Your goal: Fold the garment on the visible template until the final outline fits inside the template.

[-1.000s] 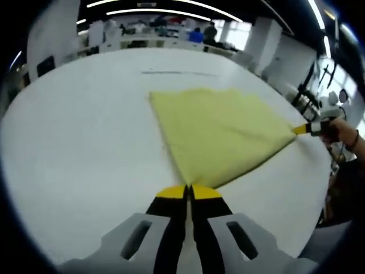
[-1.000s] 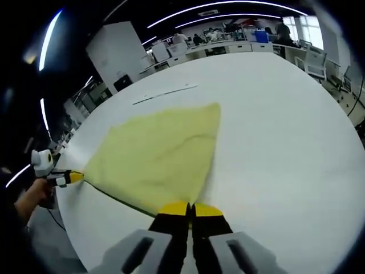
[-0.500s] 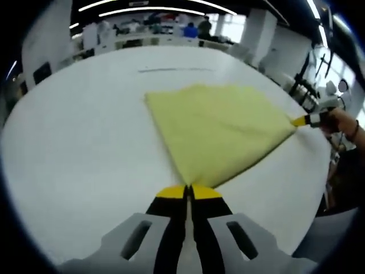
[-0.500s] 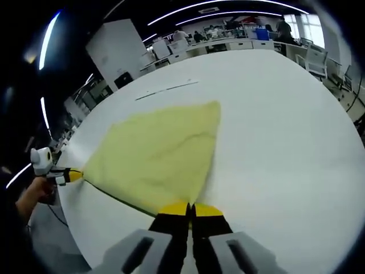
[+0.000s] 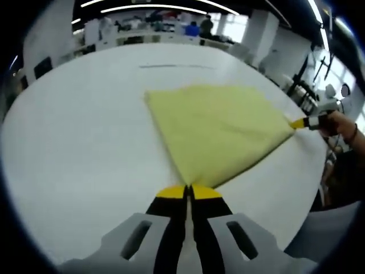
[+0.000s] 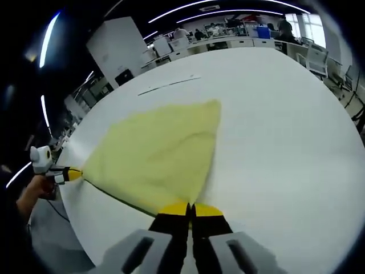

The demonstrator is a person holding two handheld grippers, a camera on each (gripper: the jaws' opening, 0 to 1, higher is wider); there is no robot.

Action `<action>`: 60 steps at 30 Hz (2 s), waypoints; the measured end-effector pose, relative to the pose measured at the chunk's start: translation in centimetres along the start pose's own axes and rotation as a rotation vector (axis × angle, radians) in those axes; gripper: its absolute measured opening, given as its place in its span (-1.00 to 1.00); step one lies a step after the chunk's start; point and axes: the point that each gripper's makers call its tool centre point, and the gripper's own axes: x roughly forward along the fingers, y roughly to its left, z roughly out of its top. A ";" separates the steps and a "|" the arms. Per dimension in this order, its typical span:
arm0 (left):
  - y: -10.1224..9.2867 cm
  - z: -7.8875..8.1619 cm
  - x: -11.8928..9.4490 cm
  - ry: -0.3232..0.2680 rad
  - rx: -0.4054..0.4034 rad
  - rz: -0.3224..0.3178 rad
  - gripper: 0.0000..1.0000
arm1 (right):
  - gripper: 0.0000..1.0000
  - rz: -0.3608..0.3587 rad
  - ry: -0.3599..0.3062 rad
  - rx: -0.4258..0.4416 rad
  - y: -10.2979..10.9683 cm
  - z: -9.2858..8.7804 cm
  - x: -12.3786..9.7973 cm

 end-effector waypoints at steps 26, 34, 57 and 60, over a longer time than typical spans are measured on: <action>-1.1 2.9 -1.6 -0.114 -0.079 -0.039 -0.19 | 0.04 -0.040 -0.006 -0.123 1.3 0.6 -1.1; -2.1 3.8 -4.4 -0.148 -0.035 -0.049 0.28 | 0.53 -0.012 -0.039 -0.182 3.6 1.8 -3.8; -4.1 3.7 -9.4 -0.234 0.000 0.029 0.92 | 0.99 0.094 -0.086 -0.377 9.6 0.8 -8.3; -4.0 3.6 -9.6 -0.235 -0.001 0.036 0.98 | 0.99 0.090 -0.079 -0.389 9.6 0.4 -8.5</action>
